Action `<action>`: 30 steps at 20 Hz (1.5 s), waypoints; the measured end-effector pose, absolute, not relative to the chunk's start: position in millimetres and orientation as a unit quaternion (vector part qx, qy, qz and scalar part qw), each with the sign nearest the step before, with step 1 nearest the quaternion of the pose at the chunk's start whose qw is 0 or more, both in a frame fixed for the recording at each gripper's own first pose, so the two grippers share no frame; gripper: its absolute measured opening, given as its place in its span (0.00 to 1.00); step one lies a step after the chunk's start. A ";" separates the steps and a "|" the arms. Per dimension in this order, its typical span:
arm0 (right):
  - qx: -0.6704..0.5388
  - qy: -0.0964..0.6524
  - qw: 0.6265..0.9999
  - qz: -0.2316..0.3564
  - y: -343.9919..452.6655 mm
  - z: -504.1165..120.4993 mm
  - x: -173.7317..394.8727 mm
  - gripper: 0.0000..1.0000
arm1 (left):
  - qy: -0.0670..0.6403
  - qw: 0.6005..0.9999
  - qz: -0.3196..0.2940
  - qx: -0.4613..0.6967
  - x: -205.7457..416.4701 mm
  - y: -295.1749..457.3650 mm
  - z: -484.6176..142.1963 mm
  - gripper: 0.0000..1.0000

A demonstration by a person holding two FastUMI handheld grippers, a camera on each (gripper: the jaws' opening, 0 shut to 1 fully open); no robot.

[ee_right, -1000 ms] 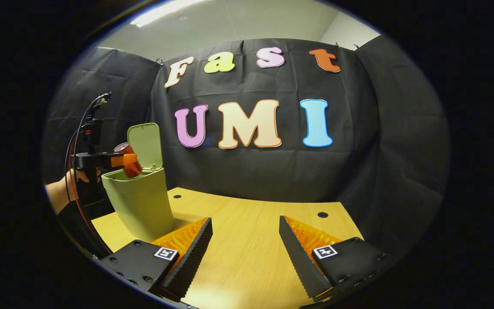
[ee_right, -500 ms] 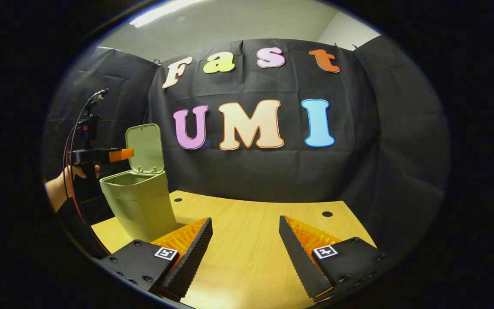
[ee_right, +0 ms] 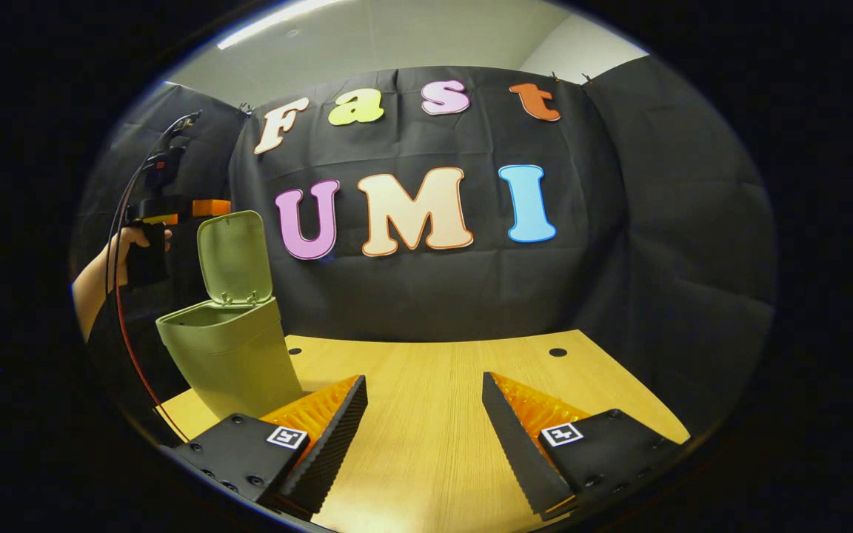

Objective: Press the lid of the desktop garbage bin to open it, pick up the crumpled paper on the desktop and throw it into the bin, then pick up the pop can on the desktop and drop it into the bin, and finally close the garbage bin lid.

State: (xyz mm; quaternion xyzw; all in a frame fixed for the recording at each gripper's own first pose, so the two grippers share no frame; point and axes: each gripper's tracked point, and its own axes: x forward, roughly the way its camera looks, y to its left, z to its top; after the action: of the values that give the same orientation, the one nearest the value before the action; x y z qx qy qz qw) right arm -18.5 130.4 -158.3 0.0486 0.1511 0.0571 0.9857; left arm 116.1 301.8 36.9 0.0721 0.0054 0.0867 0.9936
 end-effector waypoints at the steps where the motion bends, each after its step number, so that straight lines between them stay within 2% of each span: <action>1: 0.049 0.153 0.986 0.052 131.1 -160.3 -20.4 0.98 | -0.001 0.994 0.084 0.067 122.4 302.3 42.0 0.94; 2: 0.049 0.155 0.986 0.048 131.2 -161.5 -21.0 0.98 | -0.003 0.995 0.080 0.063 127.7 303.2 43.3 0.94; 3: 0.049 0.157 0.985 0.043 131.5 -162.9 -22.3 0.98 | -0.002 0.995 0.079 0.063 134.0 307.0 42.3 0.99; 4: 0.049 0.159 0.985 0.040 131.2 -162.7 -22.7 0.98 | 0.005 0.995 0.081 0.064 139.8 311.3 39.6 0.94; 5: 0.049 0.159 0.985 0.037 130.7 -162.3 -23.4 1.00 | 0.013 0.995 0.081 0.064 146.2 313.6 37.3 0.99; 6: 0.049 0.159 0.985 0.035 129.6 -161.0 -23.8 1.00 | 0.021 0.995 0.080 0.062 149.8 314.8 34.3 0.94; 7: 0.048 0.159 0.985 0.034 129.6 -160.5 -23.8 1.00 | 0.032 0.995 0.078 0.059 152.5 314.2 29.2 0.99; 9: 0.044 0.160 0.986 0.034 127.6 -159.9 -25.8 0.98 | 0.056 0.994 0.073 0.053 151.7 312.7 17.6 0.99; 10: 0.043 0.160 0.986 0.035 126.1 -159.3 -26.3 1.00 | 0.046 0.995 0.073 0.048 152.8 311.9 23.3 0.95; 11: 0.042 0.161 0.985 0.037 125.1 -160.0 -27.9 0.98 | 0.054 0.995 0.071 0.044 150.7 310.3 21.4 0.95; 12: 0.043 0.162 0.985 0.041 124.2 -159.6 -27.6 0.98 | 0.052 0.995 0.074 0.040 147.2 309.4 23.4 0.97; 15: 0.041 0.164 0.984 0.052 119.9 -160.8 -27.3 0.98 | 0.056 0.995 0.079 0.036 131.4 304.8 20.7 0.97; 16: 0.043 0.166 0.983 0.058 119.1 -160.6 -27.0 0.98 | 0.060 0.994 0.082 0.034 125.1 302.2 19.8 0.93; 17: 0.045 0.167 0.983 0.065 118.7 -160.6 -26.3 0.99 | 0.061 0.994 0.084 0.033 117.9 300.1 19.1 0.97; 18: 0.046 0.167 0.982 0.071 118.5 -159.6 -24.9 0.96 | 0.063 0.994 0.087 0.034 110.7 297.9 18.1 0.94; 20: 0.047 0.167 0.981 0.087 119.7 -159.4 -22.7 1.00 | 0.069 0.993 0.092 0.033 95.0 293.3 14.8 0.94; 21: 0.045 0.166 0.980 0.095 120.8 -157.8 -21.1 0.98 | 0.073 0.992 0.095 0.032 88.9 290.5 11.8 0.90; 22: 0.043 0.166 0.980 0.103 122.4 -156.5 -18.9 0.98 | 0.077 0.992 0.097 0.030 81.1 288.6 8.8 0.94; 24: 0.040 0.167 0.978 0.121 126.0 -157.5 -17.3 0.98 | 0.083 0.991 0.101 0.026 68.0 284.6 3.1 0.94; 25: 0.039 0.167 0.977 0.129 128.1 -156.5 -17.6 0.98 | 0.087 0.991 0.104 0.025 61.9 282.9 -1.4 0.91; 26: 0.038 0.167 0.976 0.138 130.4 -155.2 -17.0 0.98 | 0.090 0.990 0.106 0.026 55.9 281.4 -4.7 0.97; 27: 0.036 0.166 0.975 0.145 132.6 -155.0 -18.1 0.98 | 0.094 0.989 0.108 0.026 50.2 280.1 -9.4 0.94; 30: 0.026 0.165 0.972 0.163 134.0 -155.2 -20.2 0.97 | 0.111 0.987 0.111 0.024 35.4 274.5 -23.4 0.97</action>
State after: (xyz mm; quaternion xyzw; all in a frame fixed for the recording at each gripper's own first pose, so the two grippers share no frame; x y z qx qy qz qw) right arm -20.2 134.0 -155.2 0.0255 0.1652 0.1631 0.9723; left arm 35.4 274.5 -23.4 0.0241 0.1108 0.1114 0.9873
